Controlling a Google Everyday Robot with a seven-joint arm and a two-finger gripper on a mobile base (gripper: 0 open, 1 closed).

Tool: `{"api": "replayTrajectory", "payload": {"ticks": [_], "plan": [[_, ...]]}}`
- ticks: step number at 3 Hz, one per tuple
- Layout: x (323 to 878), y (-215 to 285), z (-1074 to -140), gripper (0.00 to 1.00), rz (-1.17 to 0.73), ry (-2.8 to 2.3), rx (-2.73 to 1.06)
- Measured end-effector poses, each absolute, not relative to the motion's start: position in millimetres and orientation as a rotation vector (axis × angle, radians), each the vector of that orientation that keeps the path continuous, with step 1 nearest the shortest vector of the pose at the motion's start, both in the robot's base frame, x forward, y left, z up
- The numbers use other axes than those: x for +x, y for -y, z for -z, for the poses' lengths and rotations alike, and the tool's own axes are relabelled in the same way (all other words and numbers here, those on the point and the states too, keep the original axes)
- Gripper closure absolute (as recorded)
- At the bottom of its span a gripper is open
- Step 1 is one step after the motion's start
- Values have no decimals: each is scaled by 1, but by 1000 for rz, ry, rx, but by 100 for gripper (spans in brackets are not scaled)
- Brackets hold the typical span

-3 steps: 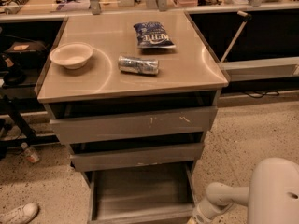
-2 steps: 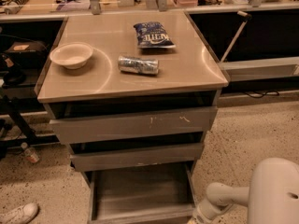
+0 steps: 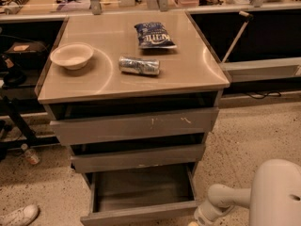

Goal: Close bottom drawer

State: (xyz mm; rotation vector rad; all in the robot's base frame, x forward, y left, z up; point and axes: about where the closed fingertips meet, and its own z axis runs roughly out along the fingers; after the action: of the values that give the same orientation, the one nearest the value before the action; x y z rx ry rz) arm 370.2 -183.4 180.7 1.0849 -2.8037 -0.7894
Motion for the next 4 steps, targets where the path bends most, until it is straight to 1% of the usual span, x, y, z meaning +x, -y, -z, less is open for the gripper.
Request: {"api": "replayTrajectory", "payload": {"ticks": [1, 4], "plan": [[370, 183, -181, 18, 789, 2804, 1085], [378, 179, -180, 88, 766, 2820, 1117]]}}
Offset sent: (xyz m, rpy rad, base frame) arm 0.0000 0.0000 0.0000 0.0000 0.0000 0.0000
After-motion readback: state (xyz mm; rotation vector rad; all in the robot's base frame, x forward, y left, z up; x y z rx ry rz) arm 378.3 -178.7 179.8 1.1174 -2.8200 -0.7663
